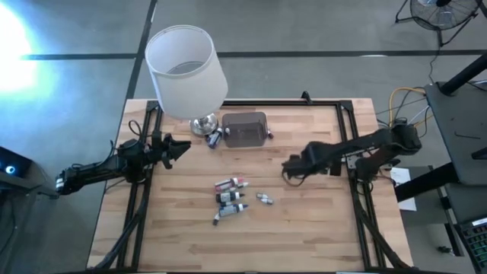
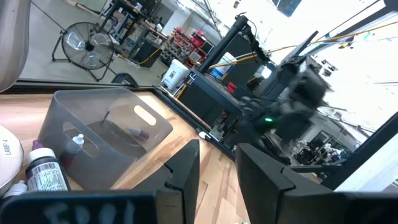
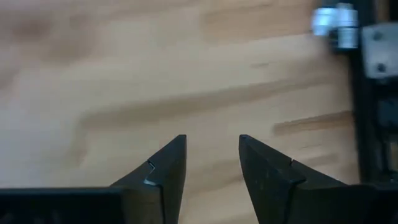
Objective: Pick & Place food coloring
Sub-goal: Put the small red food coloring bottle into the bin
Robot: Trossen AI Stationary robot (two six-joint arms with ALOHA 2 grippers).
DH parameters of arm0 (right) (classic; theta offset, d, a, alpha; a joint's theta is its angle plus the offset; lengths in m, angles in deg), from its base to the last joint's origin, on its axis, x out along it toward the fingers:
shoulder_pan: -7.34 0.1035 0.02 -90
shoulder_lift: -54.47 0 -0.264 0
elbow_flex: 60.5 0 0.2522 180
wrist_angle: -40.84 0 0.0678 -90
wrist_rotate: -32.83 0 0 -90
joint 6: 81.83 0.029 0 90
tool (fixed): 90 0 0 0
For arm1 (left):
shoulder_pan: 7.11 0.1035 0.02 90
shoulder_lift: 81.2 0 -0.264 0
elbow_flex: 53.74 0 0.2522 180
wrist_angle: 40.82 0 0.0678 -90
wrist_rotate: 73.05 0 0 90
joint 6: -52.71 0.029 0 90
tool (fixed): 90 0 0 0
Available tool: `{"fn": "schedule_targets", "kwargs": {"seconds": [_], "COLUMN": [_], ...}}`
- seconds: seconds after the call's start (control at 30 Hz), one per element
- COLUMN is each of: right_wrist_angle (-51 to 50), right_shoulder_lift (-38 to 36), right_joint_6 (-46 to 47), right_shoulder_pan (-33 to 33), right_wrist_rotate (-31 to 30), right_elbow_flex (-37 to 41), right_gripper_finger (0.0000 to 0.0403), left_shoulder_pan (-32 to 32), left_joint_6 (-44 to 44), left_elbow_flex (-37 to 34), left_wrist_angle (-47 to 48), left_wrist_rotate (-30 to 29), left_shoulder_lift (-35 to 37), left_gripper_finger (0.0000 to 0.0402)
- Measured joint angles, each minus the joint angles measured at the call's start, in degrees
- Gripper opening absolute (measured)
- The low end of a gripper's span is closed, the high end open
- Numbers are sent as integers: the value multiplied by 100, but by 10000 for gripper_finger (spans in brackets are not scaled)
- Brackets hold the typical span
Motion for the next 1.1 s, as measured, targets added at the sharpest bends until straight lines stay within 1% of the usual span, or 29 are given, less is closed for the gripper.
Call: {"fn": "schedule_targets", "kwargs": {"seconds": [0.1,0.17,0.27,0.33,0.47,0.57,0.63,0.9,1.1], "right_wrist_angle": [19,19,54,13,-14,-19,-116,-1053,-1178], "right_shoulder_lift": [-246,-391,-476,-536,-493,-378,-296,-31,127], "right_joint_6": [543,740,784,993,1798,2299,2318,2504,2559], "right_shoulder_pan": [-376,-640,-976,-1164,-1421,-1594,-1765,-2485,-2885], "right_wrist_rotate": [354,561,573,582,492,411,405,407,409], "right_elbow_flex": [565,842,1128,1231,1263,1263,1263,1267,1307], "right_gripper_finger": [135,132,129,125,124,131,137,167,185], "left_shoulder_pan": [0,0,1,0,0,0,2,2,1], "left_joint_6": [2,2,2,2,2,2,2,2,2], "left_elbow_flex": [2,2,0,2,2,2,2,0,2], "left_wrist_angle": [0,1,2,0,2,0,2,0,2], "left_wrist_rotate": [-1,0,0,0,0,0,0,0,0], "left_shoulder_lift": [0,0,0,0,0,0,0,0,0], "left_gripper_finger": [85,85,85,85,85,85,85,85,85]}}
